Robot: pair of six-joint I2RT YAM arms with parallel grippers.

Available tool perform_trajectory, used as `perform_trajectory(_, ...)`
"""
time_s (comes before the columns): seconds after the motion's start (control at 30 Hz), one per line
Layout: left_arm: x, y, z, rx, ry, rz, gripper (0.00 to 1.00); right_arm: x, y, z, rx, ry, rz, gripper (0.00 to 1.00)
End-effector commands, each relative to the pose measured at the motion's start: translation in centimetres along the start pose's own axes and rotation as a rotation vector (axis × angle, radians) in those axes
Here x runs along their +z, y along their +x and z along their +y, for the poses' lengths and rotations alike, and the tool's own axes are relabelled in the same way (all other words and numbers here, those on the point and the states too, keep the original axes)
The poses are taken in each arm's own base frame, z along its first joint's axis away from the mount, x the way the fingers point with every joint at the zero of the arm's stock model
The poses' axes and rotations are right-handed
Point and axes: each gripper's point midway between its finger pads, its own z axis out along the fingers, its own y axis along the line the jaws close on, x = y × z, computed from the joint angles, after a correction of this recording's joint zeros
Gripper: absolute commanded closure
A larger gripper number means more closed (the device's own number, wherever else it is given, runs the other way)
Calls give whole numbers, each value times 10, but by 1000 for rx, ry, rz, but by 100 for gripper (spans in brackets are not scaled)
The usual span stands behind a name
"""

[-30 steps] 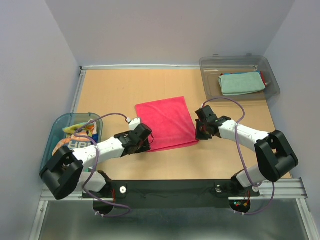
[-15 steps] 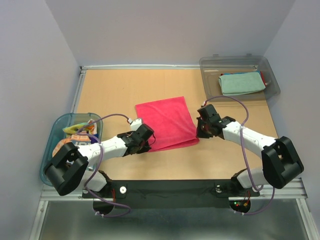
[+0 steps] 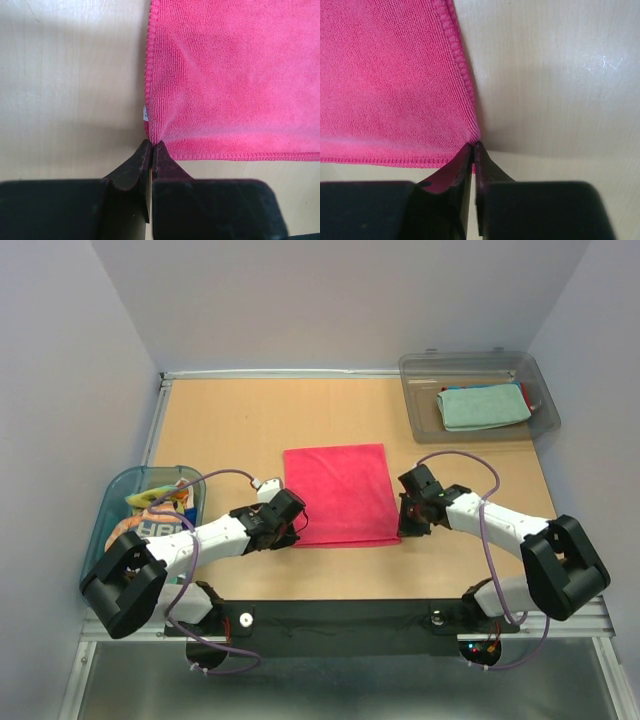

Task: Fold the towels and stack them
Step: Fold the towel

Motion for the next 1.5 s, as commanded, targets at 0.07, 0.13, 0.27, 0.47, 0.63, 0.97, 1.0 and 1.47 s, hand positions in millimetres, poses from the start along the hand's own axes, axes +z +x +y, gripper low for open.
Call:
perform_trajectory(0.07, -2, 6, 14, 14, -43, 11, 100, 4, 12, -13, 25, 51, 19, 72)
perform_trajectory(0.13, -2, 8, 15, 20, -42, 20, 100, -4, 6, -10, 16, 28, -11, 61)
perform_trajectory(0.27, -2, 10, 14, 32, -31, 28, 99, -23, -5, 6, 6, -46, -46, 57)
perform_trajectory(0.47, -2, 11, 12, 40, -22, 34, 98, -50, -25, 34, -22, -154, -106, 58)
perform_trajectory(0.63, -4, 10, 14, 41, -25, 28, 98, -57, -25, 57, -49, -240, -97, 64)
perform_trajectory(0.97, -5, 11, 18, 43, -32, 29, 98, -11, 9, 55, -44, -254, 3, 67)
perform_trajectory(1.0, -6, 11, 20, 37, -40, 27, 98, -6, 19, 45, -35, -226, 25, 68)
perform_trajectory(1.47, -18, 20, 37, -33, -46, 31, 98, -3, 56, 0, 124, -124, 25, 68)
